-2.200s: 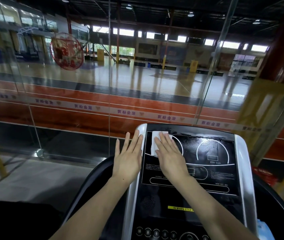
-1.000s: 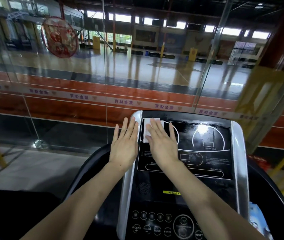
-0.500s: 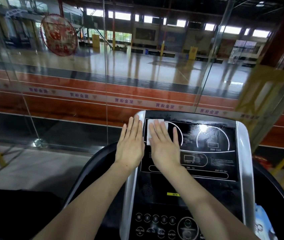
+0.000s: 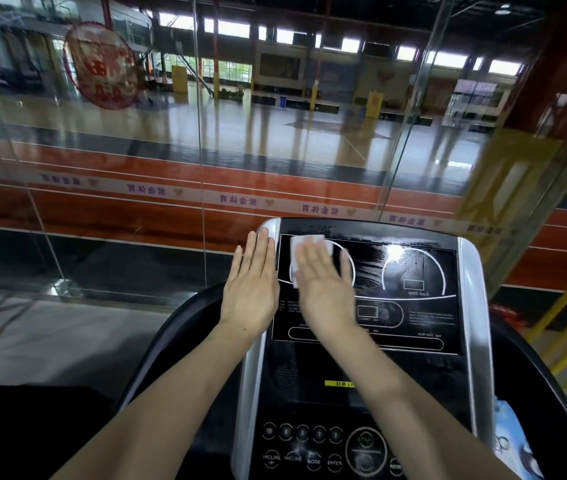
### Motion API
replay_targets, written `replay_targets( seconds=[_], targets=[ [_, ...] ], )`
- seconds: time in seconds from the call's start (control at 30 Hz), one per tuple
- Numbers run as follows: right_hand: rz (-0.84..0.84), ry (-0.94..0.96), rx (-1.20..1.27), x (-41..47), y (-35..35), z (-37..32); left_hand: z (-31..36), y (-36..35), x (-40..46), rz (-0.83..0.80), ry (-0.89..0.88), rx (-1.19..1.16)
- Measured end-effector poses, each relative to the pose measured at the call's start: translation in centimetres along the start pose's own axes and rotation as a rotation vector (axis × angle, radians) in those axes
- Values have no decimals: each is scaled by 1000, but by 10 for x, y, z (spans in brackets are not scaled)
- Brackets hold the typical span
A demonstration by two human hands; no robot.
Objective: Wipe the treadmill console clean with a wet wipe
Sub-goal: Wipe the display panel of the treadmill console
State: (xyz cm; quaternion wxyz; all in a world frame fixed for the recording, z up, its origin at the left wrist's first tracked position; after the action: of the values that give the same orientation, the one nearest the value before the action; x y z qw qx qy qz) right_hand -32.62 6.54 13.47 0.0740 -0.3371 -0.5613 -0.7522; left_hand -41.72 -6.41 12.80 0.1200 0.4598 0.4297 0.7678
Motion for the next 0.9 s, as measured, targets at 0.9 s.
replay_targets(
  seconds=[0.9],
  targets=[
    [38, -415, -23, -49, 9, 142, 78, 2, 21, -102, -168, 118]
  ],
)
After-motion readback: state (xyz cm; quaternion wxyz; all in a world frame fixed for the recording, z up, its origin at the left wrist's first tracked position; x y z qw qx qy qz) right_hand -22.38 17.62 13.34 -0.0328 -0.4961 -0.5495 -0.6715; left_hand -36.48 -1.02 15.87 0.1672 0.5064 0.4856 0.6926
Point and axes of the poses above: each hand's wrist, its own x-axis towards the middle knuckle, its own y-axis out of the back of the hand, z = x × y, the point moved 2 cm from there along x, towards the middle knuckle, and after that the axes turned 4 degrees about -x, right-handed, at the moved point
